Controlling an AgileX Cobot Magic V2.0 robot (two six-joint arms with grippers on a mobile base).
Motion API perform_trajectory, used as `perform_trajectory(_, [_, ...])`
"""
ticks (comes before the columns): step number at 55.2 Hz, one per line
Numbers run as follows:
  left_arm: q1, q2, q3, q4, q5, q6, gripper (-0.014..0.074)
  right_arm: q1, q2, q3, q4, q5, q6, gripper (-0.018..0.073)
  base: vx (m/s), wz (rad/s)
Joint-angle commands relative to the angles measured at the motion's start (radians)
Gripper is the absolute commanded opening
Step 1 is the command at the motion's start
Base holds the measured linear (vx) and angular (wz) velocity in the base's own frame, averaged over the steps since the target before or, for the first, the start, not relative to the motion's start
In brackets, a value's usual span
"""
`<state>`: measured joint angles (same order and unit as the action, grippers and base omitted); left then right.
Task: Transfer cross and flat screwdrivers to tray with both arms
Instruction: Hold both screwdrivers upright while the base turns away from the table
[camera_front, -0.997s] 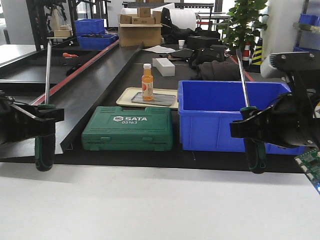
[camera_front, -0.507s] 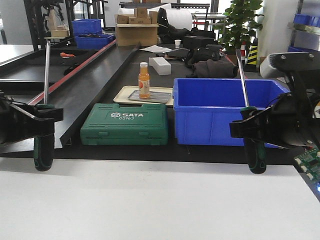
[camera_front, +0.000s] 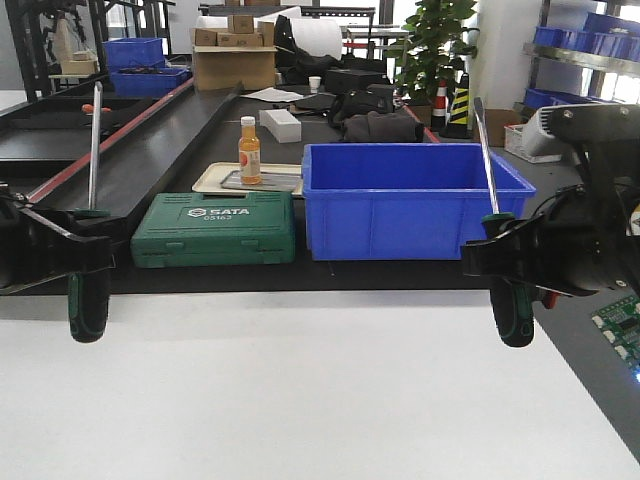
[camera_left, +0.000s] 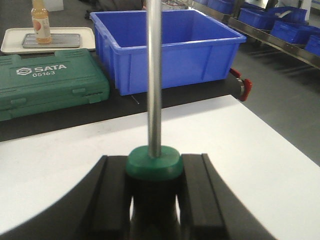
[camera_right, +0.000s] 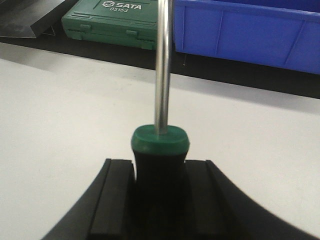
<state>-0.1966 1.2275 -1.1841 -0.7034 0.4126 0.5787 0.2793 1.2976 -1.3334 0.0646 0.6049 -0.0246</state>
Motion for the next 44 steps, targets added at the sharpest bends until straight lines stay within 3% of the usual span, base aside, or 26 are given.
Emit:
perform_trajectory(1, [-0.005,-0.030,-0.035,-0.035,-0.073,0.000,0.0003,-0.002,-0.031,-0.036,0.001,-0.087,-0.005,-0.0008,-0.27,-0.14])
perform_trajectory(24, [-0.005,-0.030,-0.035,-0.035,-0.072,0.000,0.0003,-0.002,-0.031,-0.036,0.001,-0.087,-0.005,-0.0008,-0.26,-0.25])
perform_trajectory(44, [-0.005,-0.030,-0.035,-0.035,-0.071,0.000,0.0003,-0.002,-0.031,-0.036,0.000,-0.087,-0.005,-0.0008,-0.18,-0.60])
